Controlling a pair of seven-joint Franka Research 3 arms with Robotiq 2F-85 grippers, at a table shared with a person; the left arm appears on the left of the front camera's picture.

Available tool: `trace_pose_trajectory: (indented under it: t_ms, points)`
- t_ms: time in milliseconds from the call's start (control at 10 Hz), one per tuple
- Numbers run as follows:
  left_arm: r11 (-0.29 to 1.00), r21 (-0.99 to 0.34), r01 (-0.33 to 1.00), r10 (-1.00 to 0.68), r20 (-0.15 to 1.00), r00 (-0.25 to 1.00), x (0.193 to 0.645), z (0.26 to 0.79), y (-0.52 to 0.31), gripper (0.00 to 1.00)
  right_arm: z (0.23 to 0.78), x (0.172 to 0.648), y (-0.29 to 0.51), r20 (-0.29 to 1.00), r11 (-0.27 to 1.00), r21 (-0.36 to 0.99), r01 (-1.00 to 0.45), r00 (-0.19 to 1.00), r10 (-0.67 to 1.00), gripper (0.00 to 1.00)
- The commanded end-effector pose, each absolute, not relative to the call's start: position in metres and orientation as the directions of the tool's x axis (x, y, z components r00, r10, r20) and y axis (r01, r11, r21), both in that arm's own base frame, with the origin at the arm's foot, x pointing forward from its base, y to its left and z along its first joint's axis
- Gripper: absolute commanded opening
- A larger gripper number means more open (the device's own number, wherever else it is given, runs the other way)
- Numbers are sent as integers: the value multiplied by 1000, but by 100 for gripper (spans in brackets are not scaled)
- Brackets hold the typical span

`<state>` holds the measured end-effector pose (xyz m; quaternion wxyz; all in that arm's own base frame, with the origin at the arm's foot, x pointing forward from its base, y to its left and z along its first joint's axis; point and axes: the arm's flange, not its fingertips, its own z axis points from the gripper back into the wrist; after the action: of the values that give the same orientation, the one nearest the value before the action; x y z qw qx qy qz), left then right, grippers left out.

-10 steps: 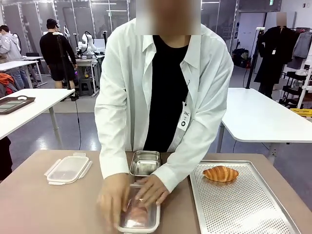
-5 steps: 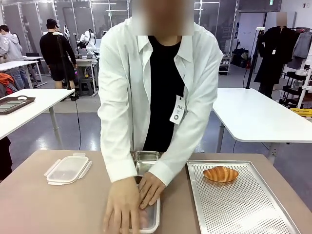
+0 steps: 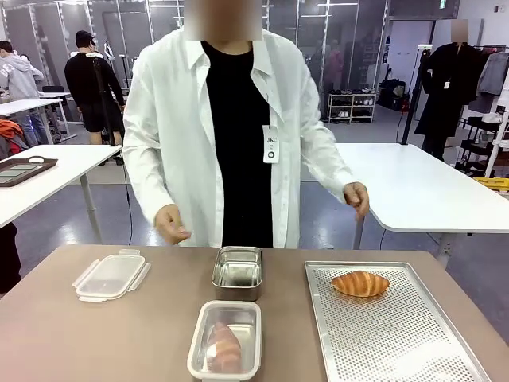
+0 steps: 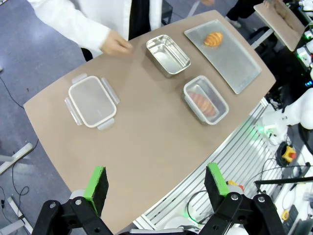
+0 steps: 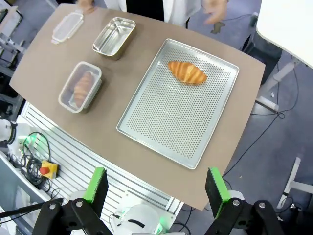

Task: Place the bread into the airtight container.
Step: Pick up a Butter Roll and place it into an empty Airtight Container.

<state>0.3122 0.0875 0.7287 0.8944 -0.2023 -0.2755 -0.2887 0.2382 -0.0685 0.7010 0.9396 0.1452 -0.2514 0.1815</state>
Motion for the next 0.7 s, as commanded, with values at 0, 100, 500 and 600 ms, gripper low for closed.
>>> trace_pose_trajectory:
  t_ms: [0, 100, 500, 600]
  points:
    - [738, -199, 645, -419, 615, 668, 311, 729, 87, 100, 702, 236, -68, 526, 885, 182, -428, 803, 281, 100]
    - [738, -199, 645, -419, 615, 668, 311, 729, 87, 100, 702, 236, -68, 526, 885, 182, -428, 803, 281, 100]
    - [738, -199, 645, -419, 615, 668, 311, 729, 87, 100, 701, 238, -68, 525, 892, 182, -414, 808, 268, 100]
    - [738, -199, 645, -419, 615, 668, 311, 729, 87, 100, 705, 236, -68, 540, 889, 135, -438, 785, 305, 100]
